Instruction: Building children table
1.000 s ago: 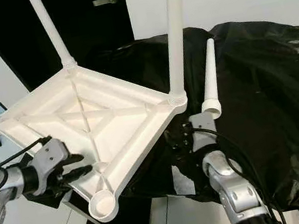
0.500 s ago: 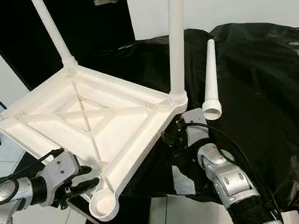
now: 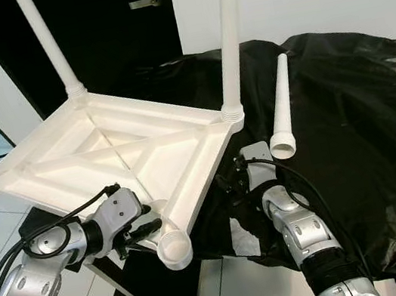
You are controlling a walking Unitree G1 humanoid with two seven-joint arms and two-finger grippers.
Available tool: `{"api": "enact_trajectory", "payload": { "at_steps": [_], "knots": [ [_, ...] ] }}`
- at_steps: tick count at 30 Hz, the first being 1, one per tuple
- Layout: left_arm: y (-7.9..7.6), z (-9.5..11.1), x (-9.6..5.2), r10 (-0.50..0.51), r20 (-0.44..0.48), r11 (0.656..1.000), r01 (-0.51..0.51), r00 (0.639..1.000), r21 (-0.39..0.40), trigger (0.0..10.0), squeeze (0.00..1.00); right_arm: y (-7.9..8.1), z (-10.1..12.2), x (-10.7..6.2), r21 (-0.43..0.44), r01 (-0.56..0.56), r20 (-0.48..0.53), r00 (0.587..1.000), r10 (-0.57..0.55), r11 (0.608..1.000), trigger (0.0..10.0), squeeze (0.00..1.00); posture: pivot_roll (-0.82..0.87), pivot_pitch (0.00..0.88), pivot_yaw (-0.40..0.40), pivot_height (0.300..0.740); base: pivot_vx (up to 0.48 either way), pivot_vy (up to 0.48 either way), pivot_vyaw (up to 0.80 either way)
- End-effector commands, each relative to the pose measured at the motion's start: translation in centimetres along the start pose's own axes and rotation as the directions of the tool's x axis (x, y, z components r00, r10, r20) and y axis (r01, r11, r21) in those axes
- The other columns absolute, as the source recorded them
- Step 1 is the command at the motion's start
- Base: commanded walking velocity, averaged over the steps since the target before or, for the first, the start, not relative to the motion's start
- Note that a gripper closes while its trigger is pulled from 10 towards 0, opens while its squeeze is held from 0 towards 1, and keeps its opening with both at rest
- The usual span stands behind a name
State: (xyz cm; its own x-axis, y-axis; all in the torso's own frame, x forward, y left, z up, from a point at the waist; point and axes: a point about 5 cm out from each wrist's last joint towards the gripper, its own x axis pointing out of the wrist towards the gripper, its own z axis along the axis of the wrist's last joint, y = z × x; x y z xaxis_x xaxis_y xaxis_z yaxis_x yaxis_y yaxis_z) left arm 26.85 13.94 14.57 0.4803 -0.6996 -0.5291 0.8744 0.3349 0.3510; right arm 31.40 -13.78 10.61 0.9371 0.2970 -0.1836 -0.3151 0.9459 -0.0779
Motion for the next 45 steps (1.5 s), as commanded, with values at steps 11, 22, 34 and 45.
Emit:
{"api": "enact_trajectory", "payload": {
  "at_steps": [11,22,34,45],
  "knots": [
    [2.5,-1.0,-3.5,-0.016,-0.057,0.996,0.021,0.998,0.086,10.0,0.0,0.5,-0.1,-1.7,-0.036,-0.045,0.051,0.998,0.047,0.998,10.0,0.0,0.05,0.0,0.019,0.74,0.0,0.0,0.0],
    [0.7,-2.4,-5.5,-0.31,-0.109,0.946,0.318,0.945,0.068,10.0,0.0,1.0,-0.3,-3.3,-0.043,-0.088,0.073,0.993,0.091,0.995,10.0,0.0,0.03,0.0,0.024,0.74,0.0,0.0,0.0],
    [2.1,-1.8,-3.8,-0.217,-0.1,0.966,0.228,0.971,0.124,10.0,0.0,0.7,0.2,-3.4,-0.045,-0.078,0.078,0.994,0.082,0.996,10.0,0.0,0.02,0.0,0.026,0.74,0.0,0.0,0.0],
    [3.1,-2.9,-3.3,-0.208,-0.244,0.943,0.26,0.947,0.208,10.0,0.0,0.6,0.5,-3.2,-0.049,-0.084,0.082,0.993,0.088,0.995,10.0,0.0,0.02,0.0,0.031,0.74,0.0,0.0,0.0]
  ]
}}
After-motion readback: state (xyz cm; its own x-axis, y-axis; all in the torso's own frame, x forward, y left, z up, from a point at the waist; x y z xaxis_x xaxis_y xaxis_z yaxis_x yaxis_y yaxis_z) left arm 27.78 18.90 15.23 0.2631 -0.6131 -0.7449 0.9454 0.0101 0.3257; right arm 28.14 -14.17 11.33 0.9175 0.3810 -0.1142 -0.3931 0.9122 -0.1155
